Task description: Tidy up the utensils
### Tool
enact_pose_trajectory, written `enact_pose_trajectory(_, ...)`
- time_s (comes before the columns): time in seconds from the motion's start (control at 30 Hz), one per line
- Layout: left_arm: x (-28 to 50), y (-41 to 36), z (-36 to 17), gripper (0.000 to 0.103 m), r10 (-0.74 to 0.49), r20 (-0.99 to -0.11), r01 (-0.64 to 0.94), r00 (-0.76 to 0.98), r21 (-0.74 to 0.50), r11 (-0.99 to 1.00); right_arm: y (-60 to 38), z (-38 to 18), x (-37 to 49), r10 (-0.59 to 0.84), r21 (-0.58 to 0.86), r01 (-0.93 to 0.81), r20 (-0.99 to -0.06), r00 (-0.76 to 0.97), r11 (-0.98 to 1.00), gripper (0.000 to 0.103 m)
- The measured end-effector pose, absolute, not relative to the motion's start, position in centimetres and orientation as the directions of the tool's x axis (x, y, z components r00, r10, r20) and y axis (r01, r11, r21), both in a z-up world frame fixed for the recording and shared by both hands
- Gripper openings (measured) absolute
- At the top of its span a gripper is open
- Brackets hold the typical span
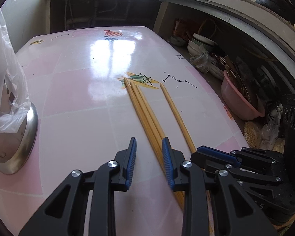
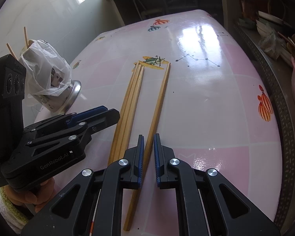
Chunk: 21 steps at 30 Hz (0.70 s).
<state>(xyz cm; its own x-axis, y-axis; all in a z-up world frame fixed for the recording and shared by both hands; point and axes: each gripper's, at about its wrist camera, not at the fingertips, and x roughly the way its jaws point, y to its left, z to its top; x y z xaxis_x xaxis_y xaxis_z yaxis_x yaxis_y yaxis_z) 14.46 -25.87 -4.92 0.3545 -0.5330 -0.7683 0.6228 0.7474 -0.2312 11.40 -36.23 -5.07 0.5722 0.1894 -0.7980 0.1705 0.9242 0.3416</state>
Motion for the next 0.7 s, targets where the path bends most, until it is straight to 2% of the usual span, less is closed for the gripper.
enact_pose_trajectory(0.3,14.3,-26.3,-5.1,0.026,-0.461,-0.770,0.625,0.440,-0.106,0.774,-36.1,-5.0,11.4,0.188,0.339,0.170,-0.798,0.572,0.925,0.009)
enact_pose_trajectory(0.63,14.4,-25.2,-5.1,0.026,-0.395,-0.782,0.607,0.483,-0.027,0.794,-35.5,-4.9,11.6,0.167,0.311,0.170,-0.809,0.563,0.935,0.009)
enact_pose_trajectory(0.7,14.2,-24.7,-5.1,0.023,-0.379,-0.785,0.600,0.490,-0.011,0.800,-35.3,-4.8,11.6,0.164,0.305,0.168,-0.813,0.558,0.938,0.009)
